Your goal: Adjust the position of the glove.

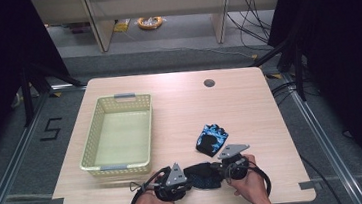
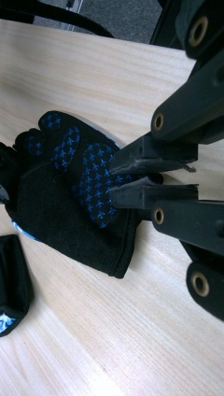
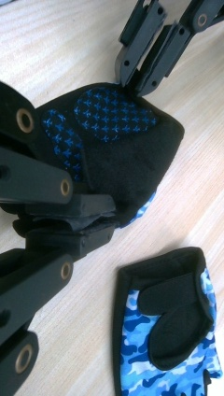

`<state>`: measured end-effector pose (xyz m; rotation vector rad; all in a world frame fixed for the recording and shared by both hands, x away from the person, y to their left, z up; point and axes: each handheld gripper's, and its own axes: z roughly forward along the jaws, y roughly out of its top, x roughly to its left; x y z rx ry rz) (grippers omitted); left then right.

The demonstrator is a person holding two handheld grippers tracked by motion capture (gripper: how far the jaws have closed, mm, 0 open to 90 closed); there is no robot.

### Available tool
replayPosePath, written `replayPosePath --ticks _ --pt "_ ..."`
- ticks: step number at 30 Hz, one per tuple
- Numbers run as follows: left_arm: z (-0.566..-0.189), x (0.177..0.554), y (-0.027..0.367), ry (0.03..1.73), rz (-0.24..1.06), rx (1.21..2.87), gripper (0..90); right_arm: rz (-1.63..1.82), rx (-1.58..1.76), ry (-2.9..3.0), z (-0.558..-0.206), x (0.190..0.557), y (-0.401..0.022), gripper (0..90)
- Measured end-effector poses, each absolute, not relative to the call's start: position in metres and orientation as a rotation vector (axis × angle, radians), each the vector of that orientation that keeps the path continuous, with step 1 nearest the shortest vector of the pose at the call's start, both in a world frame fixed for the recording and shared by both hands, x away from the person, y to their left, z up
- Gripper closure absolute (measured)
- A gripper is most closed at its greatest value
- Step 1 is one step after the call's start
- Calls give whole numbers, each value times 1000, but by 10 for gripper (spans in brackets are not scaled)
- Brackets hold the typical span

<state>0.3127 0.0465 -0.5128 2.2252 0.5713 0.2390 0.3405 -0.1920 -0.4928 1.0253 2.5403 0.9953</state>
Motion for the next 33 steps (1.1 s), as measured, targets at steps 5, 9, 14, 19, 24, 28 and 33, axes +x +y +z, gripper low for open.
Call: replayPosePath --ticks 5,9,14,19,24,28,33 --pt "-514 313 46 563 236 2213 809 947 1047 2563 -497 340 -190 840" --pt "-515 313 46 563 237 2195 800 911 1032 2567 -498 341 -190 815" --pt "-515 313 47 582 230 2204 769 914 1027 2540 -501 341 -189 776" --pt "-513 312 48 565 234 2214 630 880 1024 2535 -497 340 -189 645" --pt "-514 309 53 630 220 2183 495 956 1039 2499 -493 334 -191 491" --pt "-511 308 61 658 209 2162 420 991 1045 2476 -488 336 -199 478" --pt "-503 304 69 688 198 2095 371 1028 1020 2426 -482 346 -201 484"
